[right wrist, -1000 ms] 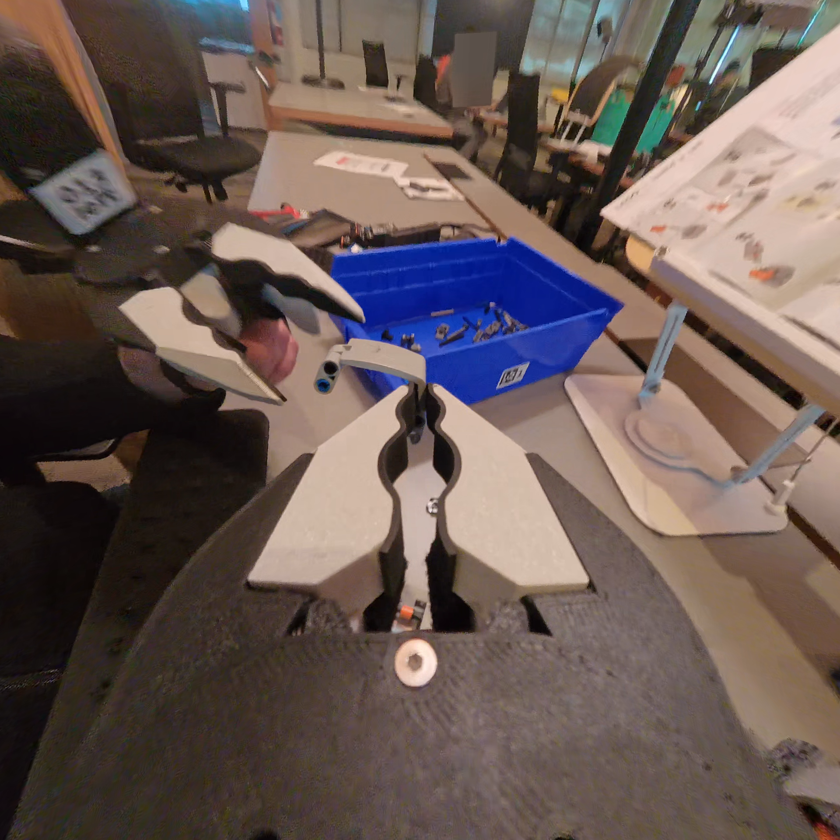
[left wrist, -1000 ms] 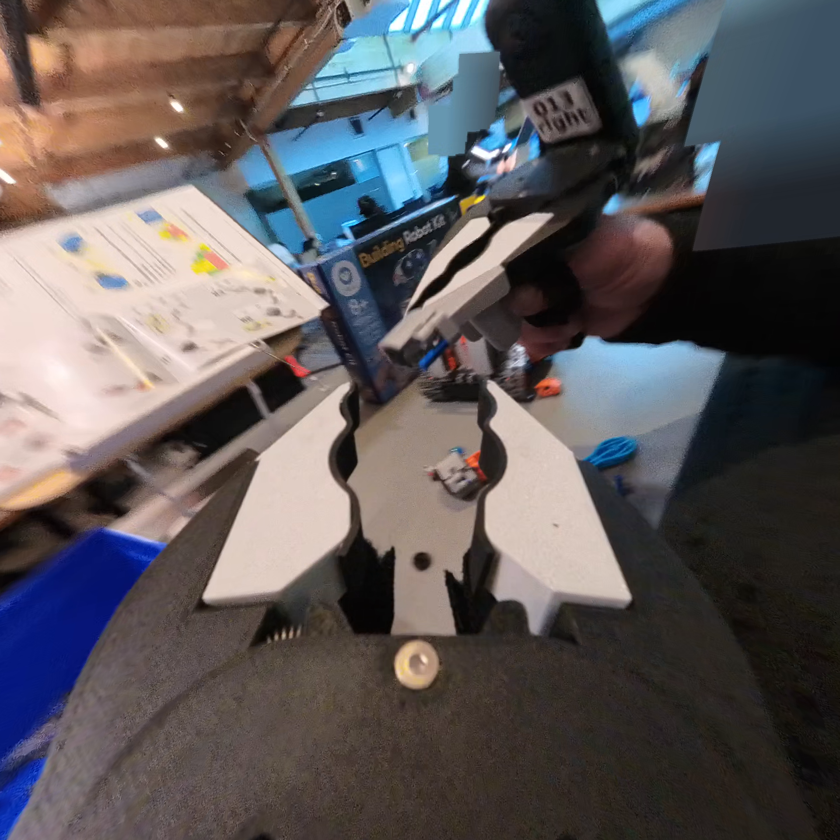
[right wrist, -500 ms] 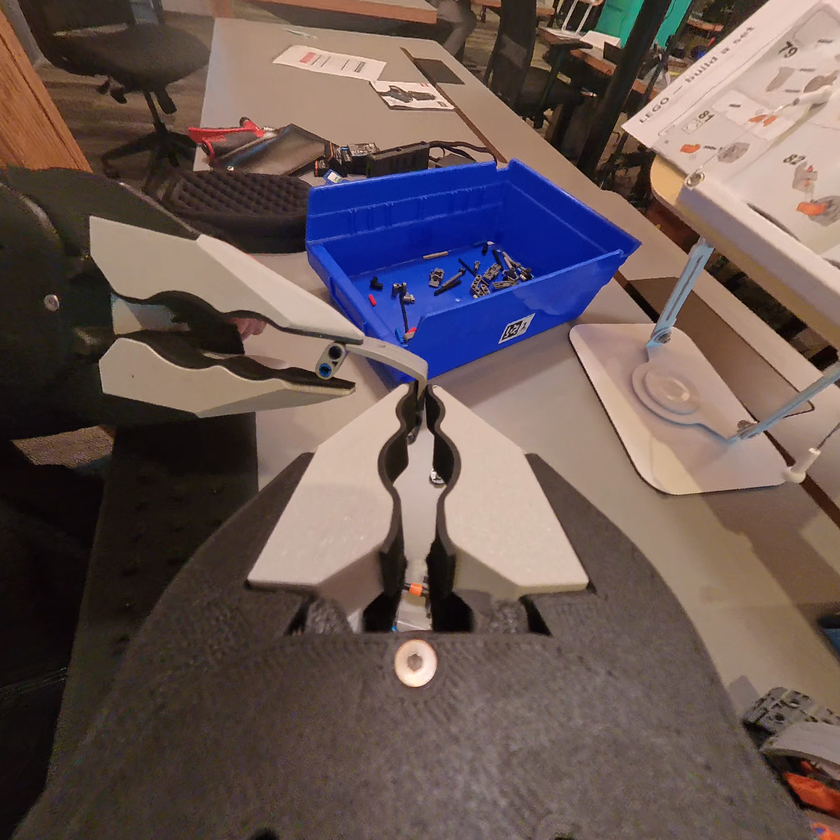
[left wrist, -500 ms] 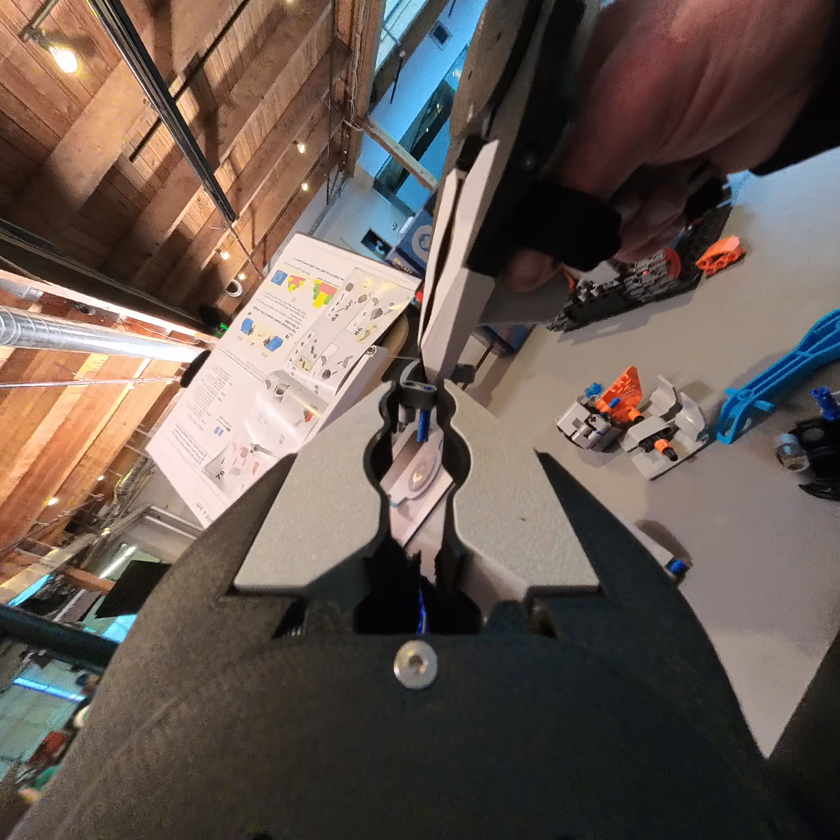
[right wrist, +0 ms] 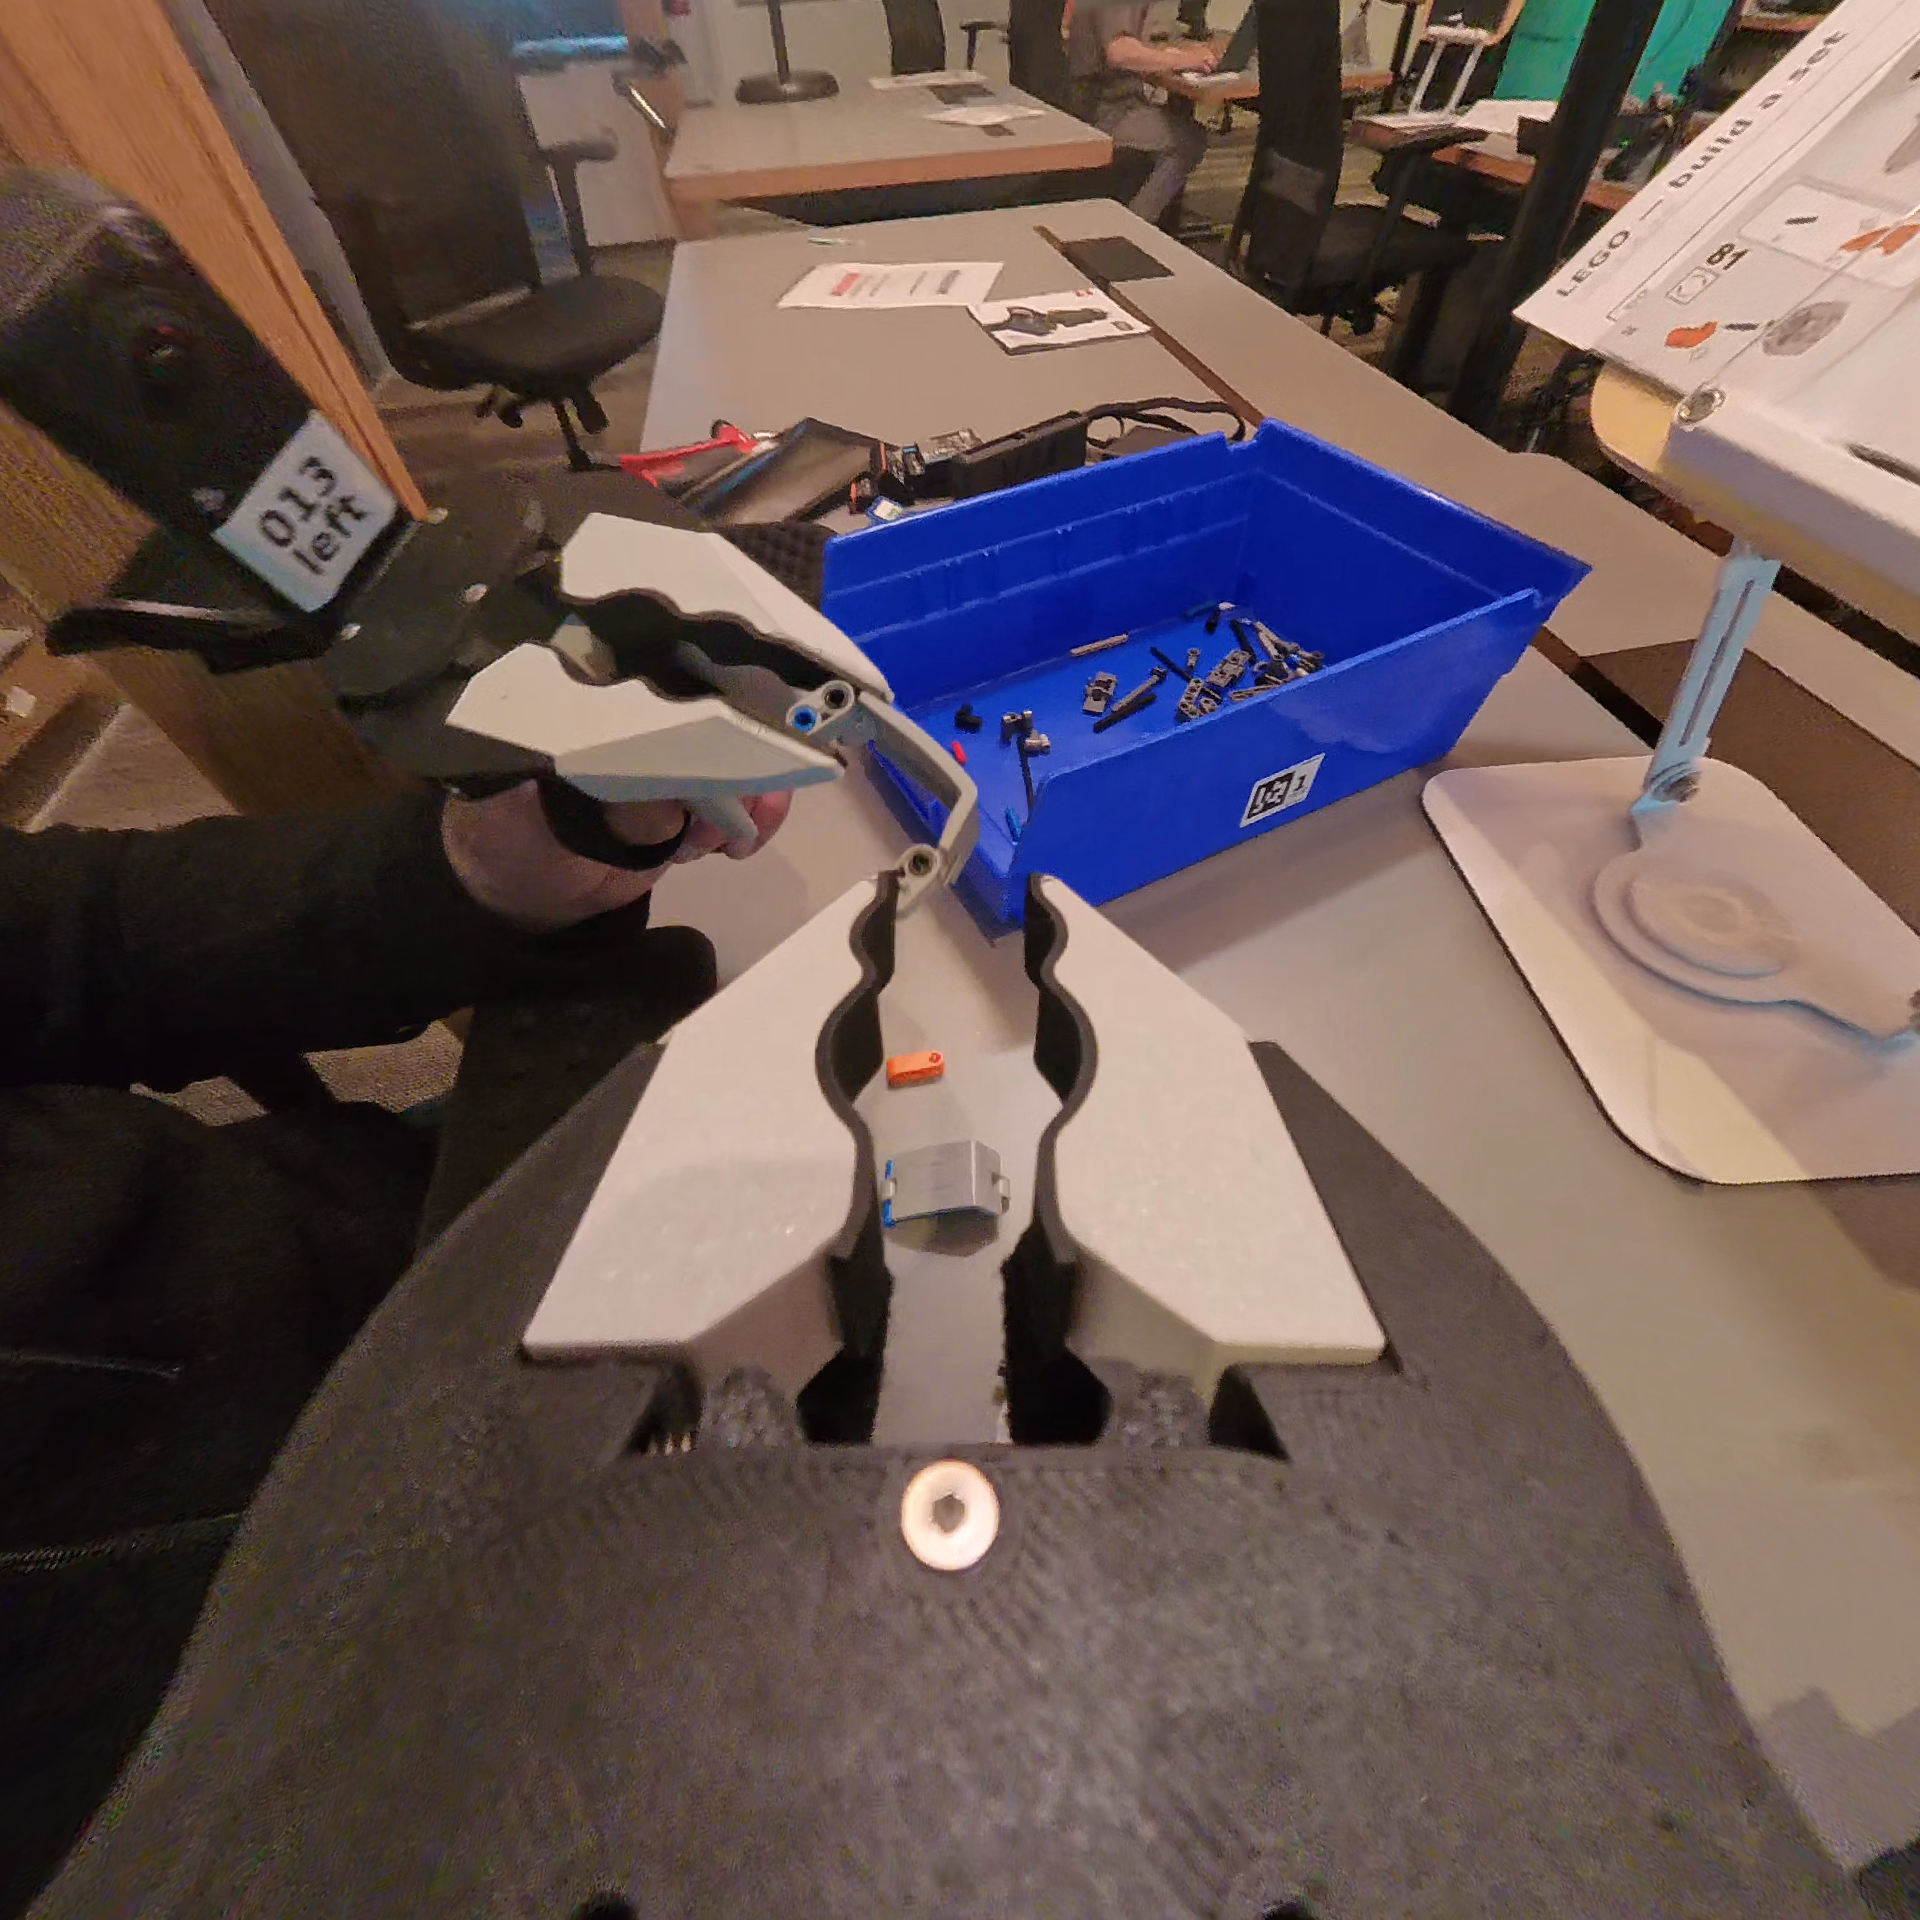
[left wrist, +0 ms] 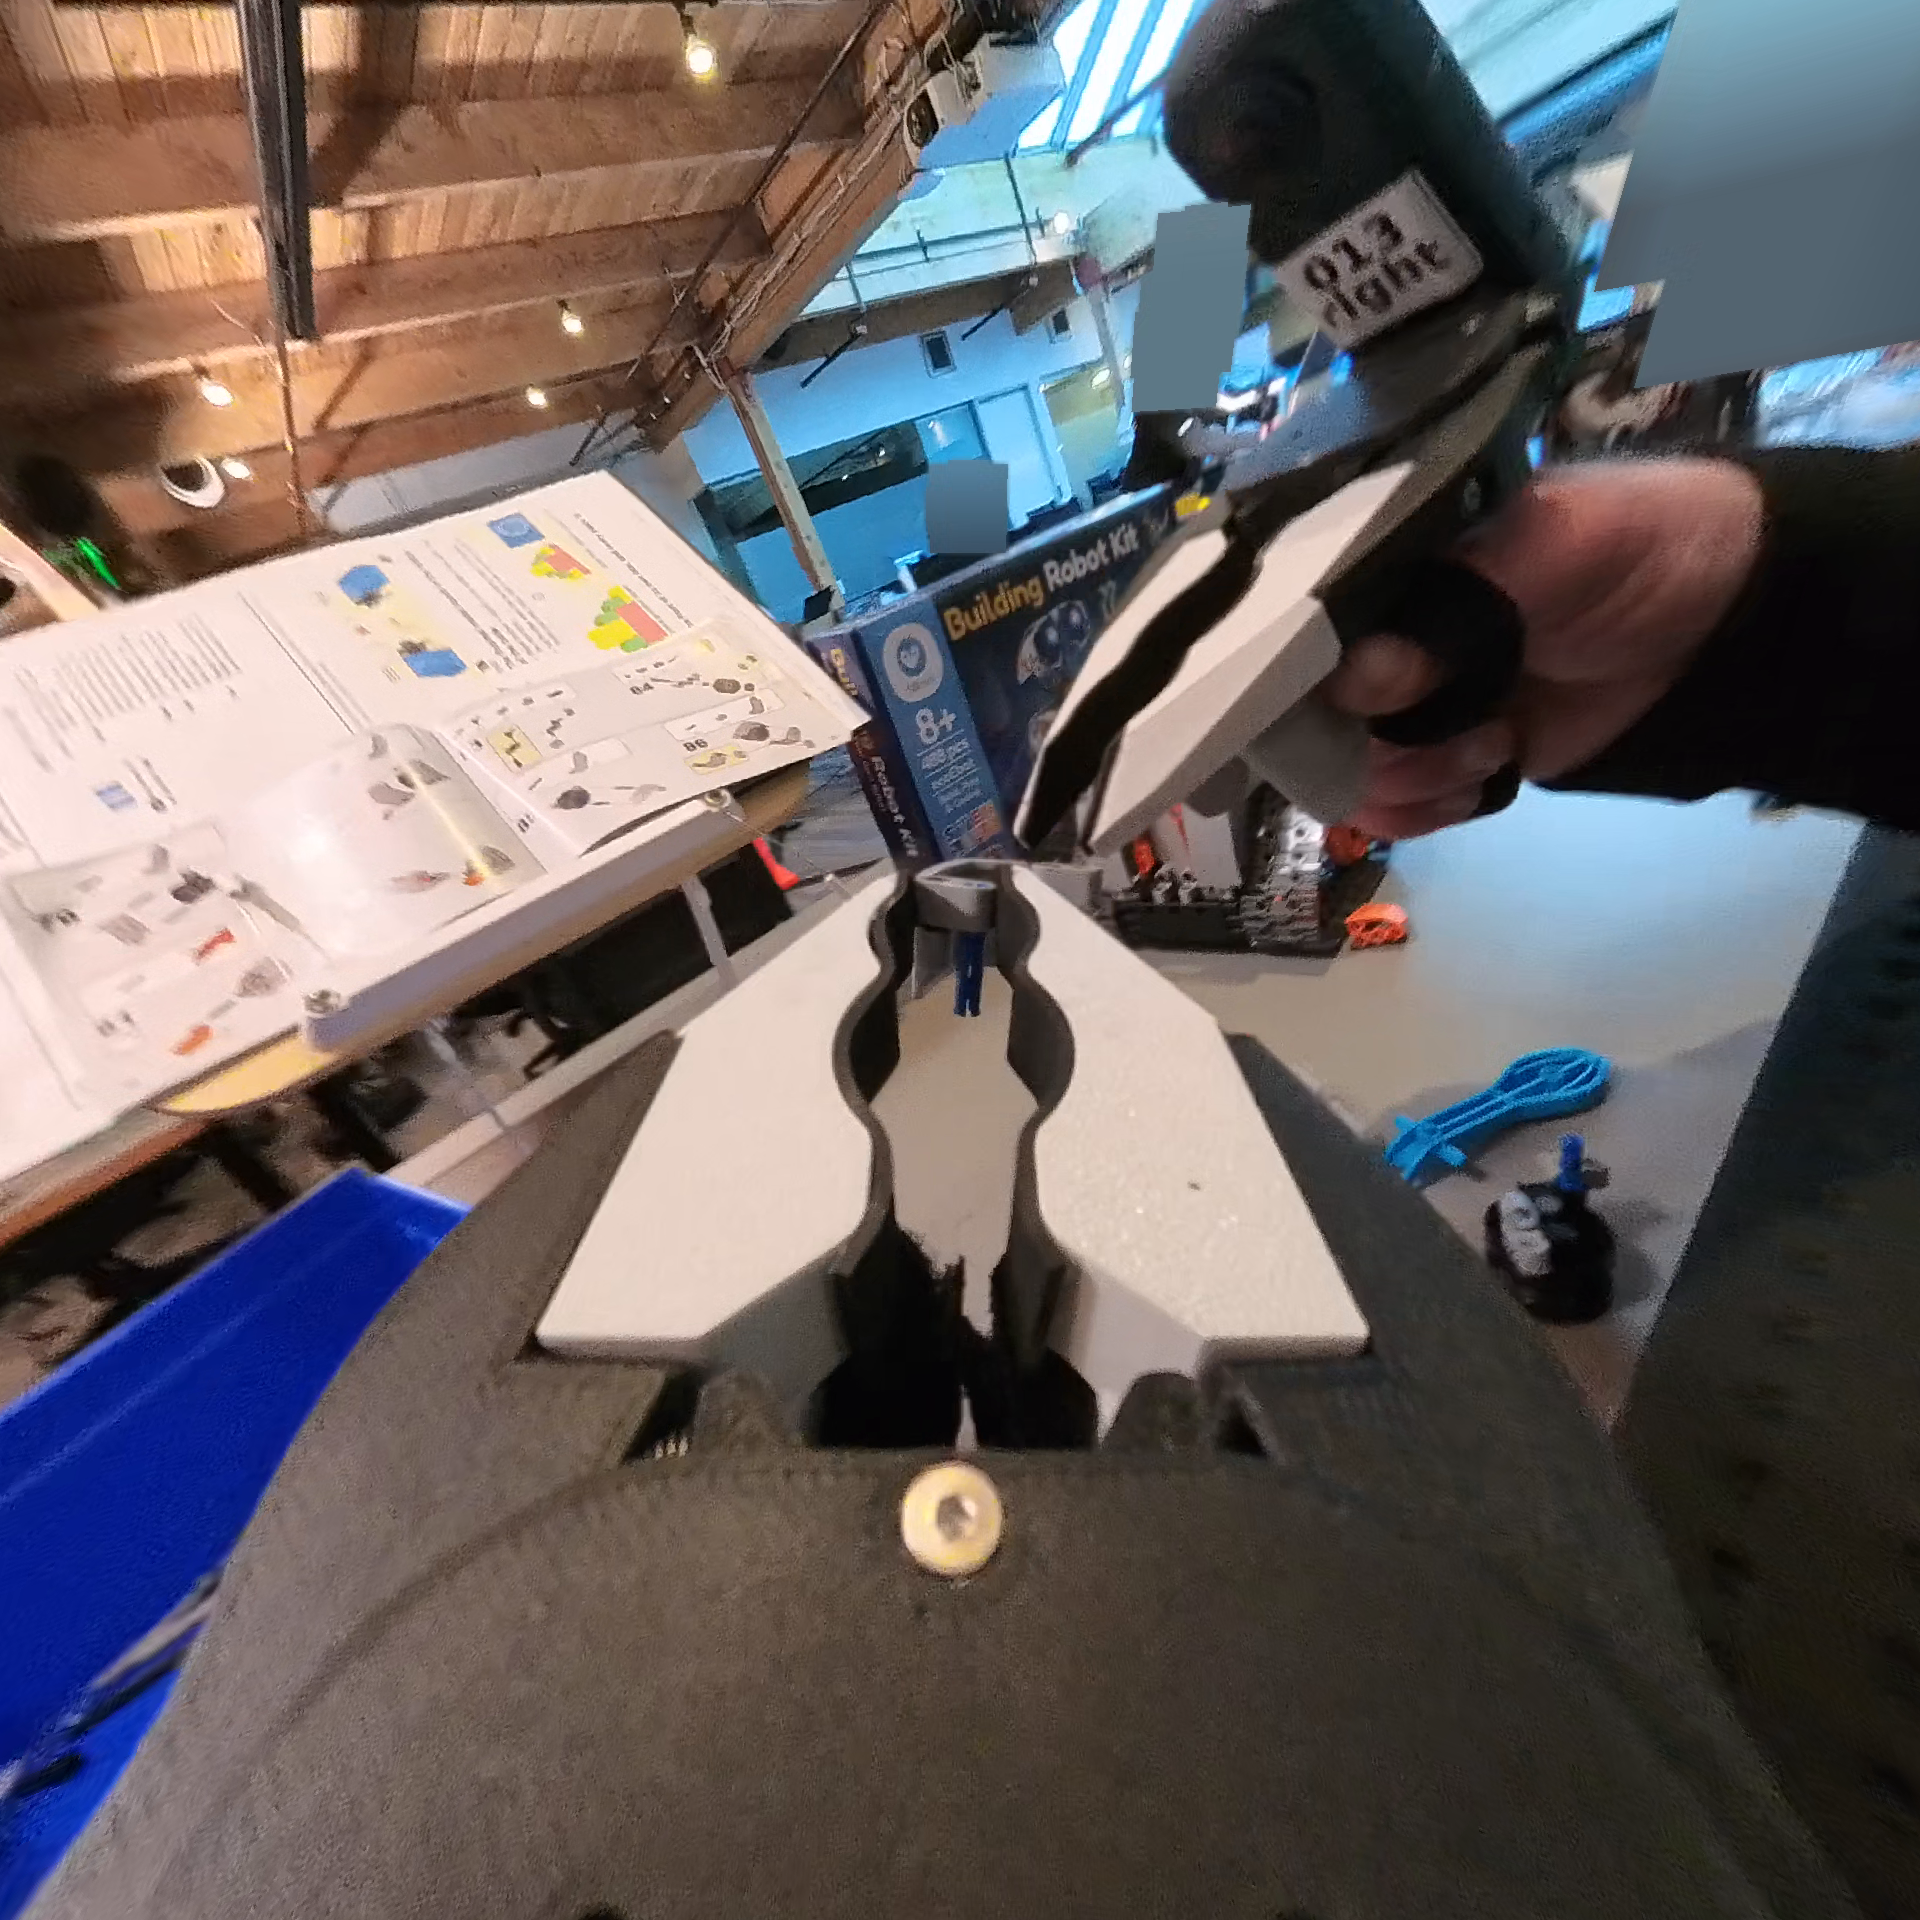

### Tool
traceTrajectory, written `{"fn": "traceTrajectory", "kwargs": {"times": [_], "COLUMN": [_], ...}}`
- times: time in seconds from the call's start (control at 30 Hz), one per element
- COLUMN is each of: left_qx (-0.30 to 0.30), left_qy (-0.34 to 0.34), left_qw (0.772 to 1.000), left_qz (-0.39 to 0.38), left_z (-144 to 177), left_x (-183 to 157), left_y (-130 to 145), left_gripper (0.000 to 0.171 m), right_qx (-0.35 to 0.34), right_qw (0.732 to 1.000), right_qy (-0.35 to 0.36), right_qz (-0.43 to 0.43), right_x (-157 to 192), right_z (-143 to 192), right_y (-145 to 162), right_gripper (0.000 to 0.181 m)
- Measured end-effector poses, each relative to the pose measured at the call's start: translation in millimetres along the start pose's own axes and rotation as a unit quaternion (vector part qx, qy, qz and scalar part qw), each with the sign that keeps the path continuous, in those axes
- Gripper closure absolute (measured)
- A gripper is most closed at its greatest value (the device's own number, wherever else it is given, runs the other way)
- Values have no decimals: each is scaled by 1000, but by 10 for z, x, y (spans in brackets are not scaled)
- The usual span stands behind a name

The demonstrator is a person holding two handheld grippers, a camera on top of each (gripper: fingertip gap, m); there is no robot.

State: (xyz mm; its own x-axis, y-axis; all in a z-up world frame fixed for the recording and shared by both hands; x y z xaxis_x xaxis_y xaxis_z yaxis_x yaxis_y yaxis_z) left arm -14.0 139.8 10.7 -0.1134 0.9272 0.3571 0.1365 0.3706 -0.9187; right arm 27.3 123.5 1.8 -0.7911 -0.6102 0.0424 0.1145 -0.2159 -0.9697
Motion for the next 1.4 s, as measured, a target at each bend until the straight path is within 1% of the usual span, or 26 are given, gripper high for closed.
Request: {"fn": "traceTrajectory", "kwargs": {"times": [0.07,0.2,0.27,0.4,0.43,0.47,0.6,0.7,0.77,0.87,0.97,1.07,1.17,1.23,1.33,1.4], "left_qx": [-7,-16,-21,-22,-25,-29,-34,-26,-19,-4,9,22,28,28,29,30], "left_qy": [7,17,16,5,5,2,-12,-18,-22,-45,-53,-52,-47,-47,-48,-46], "left_qw": [999,994,993,998,999,999,997,995,992,987,984,986,989,990,989,989], "left_qz": [45,108,114,64,43,18,-63,-99,-121,-156,-168,-158,-136,-130,-134,-134], "left_z": [10,17,21,17,19,23,35,36,29,18,3,-10,-30,-40,-41,-42], "left_x": [44,95,98,49,21,-6,-83,-121,-152,-146,-150,-153,-160,-166,-157,-155], "left_y": [0,5,-14,-47,-67,-91,-134,-115,-98,-83,-54,-12,13,10,9,14], "left_gripper": [159,159,159,159,159,158,157,155,150,147,144,142,144,149,154,154], "right_qx": [-12,0,11,14,6,-1,-22,-40,-48,-53,-61,-67,-68,-67,-63,-60], "right_qw": [999,992,989,989,989,989,983,973,965,956,952,945,938,933,917,907], "right_qy": [-4,30,43,66,69,71,100,124,141,158,167,181,190,195,209,220], "right_qz": [29,124,144,132,130,130,151,190,215,240,251,266,281,296,335,355], "right_x": [32,94,135,131,128,126,82,68,59,60,71,62,66,74,87,93], "right_z": [27,5,-50,-164,-171,-171,-133,-89,-62,-51,-33,-7,0,-2,11,12], "right_y": [-32,-41,-25,6,-4,-13,-60,-118,-155,-168,-190,-216,-226,-227,-236,-237], "right_gripper": [148,144,146,149,155,168,173,175,176,177,176,176,177,177,176,176]}}
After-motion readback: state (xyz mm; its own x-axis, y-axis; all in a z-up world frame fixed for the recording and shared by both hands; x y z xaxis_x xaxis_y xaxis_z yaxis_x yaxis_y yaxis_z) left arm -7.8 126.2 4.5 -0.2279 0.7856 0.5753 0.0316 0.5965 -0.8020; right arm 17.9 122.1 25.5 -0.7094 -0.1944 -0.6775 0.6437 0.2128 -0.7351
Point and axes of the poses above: each gripper's, where its closed fingertips meet, z back along the fingers, y out of its underside, x = y × z across the jaws, the point moved 1 cm from there along z, back along the fingers, and after that the axes turned 4 degrees about -x, right-handed, at the moved point
